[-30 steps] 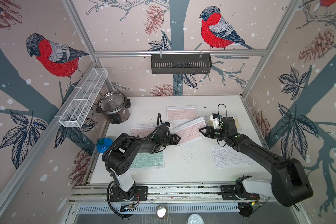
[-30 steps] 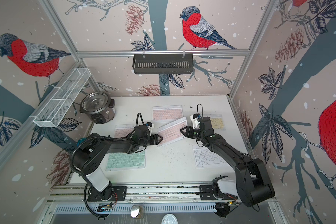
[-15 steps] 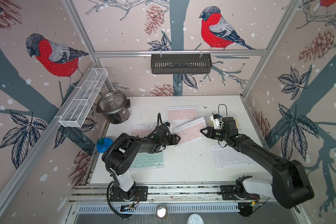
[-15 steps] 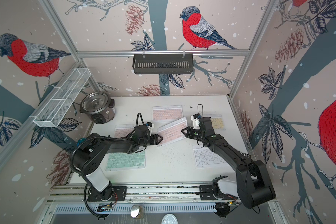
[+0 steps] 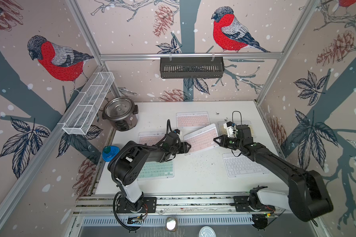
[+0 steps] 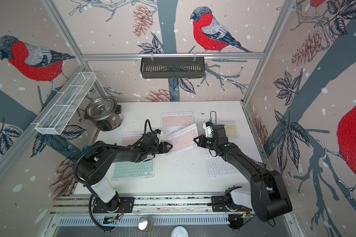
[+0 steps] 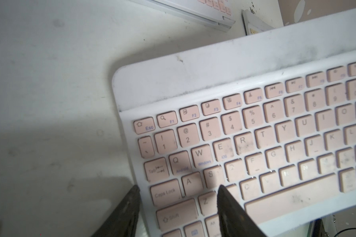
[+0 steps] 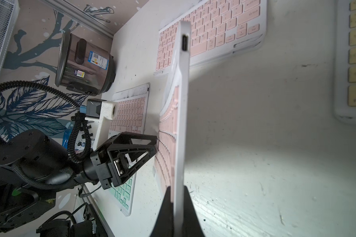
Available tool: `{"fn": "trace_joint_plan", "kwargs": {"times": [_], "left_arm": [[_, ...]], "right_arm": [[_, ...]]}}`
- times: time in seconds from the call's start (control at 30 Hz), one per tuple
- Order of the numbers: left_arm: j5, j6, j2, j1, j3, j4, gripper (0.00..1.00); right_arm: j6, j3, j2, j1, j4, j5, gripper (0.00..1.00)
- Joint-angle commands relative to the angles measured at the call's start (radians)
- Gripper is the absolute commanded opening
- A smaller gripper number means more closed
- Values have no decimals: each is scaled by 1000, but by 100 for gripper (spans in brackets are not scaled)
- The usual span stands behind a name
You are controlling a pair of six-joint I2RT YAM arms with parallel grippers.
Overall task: Stack the numeric keypads
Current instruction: Pick up the numeric keypad from the center of the board.
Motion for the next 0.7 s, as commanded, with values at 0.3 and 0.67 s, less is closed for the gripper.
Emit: {"fn": "trace_joint_plan", "kwargs": {"times": [0.3,0.67], "left_arm": [[-50,-6,-71,-1,18,-230,61],[-90,8,-186,1,82,-334,61]], "right_arm": [[31,-25,-75,-36,18,-67,6],[52,-9,-143,-117,10,-171,6]]}}
